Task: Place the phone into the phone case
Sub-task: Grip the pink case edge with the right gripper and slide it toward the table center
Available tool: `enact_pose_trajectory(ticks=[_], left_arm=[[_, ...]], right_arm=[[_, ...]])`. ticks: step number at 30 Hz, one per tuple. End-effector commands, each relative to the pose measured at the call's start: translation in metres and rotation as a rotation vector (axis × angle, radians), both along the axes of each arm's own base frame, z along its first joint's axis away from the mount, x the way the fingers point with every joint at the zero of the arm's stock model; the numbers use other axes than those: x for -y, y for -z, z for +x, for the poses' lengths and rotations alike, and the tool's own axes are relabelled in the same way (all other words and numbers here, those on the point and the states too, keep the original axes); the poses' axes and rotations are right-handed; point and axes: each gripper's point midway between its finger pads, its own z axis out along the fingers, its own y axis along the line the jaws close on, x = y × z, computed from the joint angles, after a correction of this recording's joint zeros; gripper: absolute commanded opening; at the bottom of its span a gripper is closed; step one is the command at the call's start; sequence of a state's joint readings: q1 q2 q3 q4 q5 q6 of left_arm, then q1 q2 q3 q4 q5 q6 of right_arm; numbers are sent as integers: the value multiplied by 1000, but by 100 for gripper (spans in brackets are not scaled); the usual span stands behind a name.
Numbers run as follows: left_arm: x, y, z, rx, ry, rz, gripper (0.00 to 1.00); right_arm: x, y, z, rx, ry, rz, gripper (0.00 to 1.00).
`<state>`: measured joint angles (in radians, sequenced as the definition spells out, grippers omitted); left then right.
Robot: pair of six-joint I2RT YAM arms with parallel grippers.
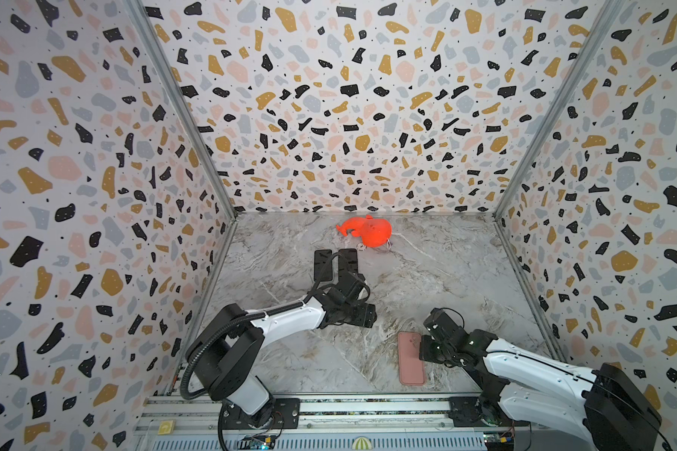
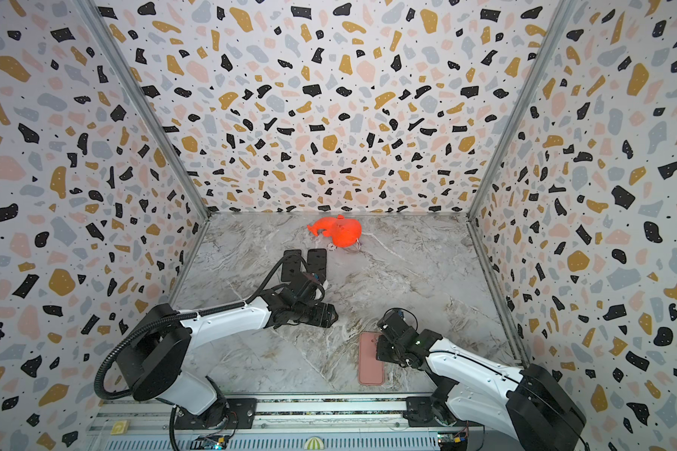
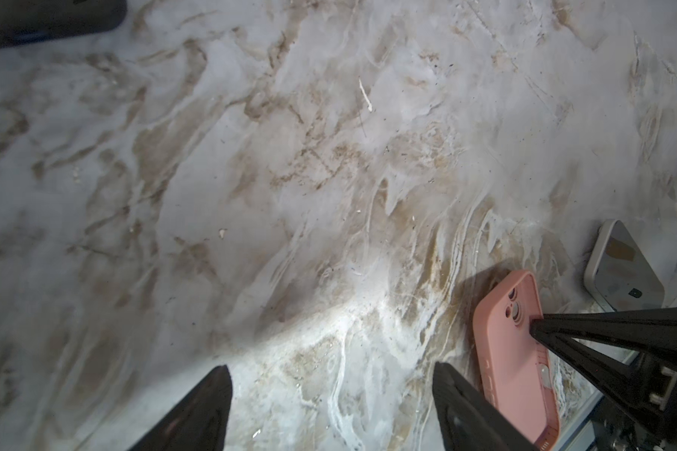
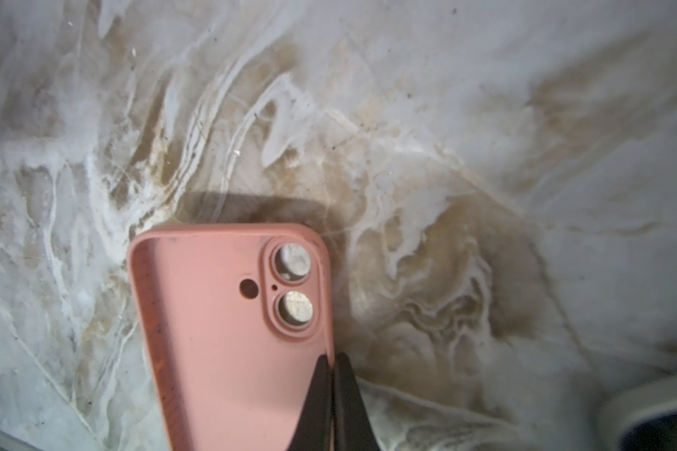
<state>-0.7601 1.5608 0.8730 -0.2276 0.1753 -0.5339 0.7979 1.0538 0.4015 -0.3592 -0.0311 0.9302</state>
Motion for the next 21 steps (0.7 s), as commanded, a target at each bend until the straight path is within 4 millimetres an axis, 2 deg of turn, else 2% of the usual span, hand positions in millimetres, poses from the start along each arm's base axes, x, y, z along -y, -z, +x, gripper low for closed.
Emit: enact_pose_trajectory(ticks=[1,9,14,21], left_arm=[[-4,-8,4,38,9,-18,81],[-12,-10,6,50,2,-22,81],[-14,-8,6,47,1,-25,81],[-20,-8,10,49,-7,-17,81]], right_arm=[[-15,-14,6,7,4,36,4],[-50,-12,8,-12,-70,27,6],[-64,-11,9,-19,-98,26,9],[-66,-15,9,-14,-107,25,25]])
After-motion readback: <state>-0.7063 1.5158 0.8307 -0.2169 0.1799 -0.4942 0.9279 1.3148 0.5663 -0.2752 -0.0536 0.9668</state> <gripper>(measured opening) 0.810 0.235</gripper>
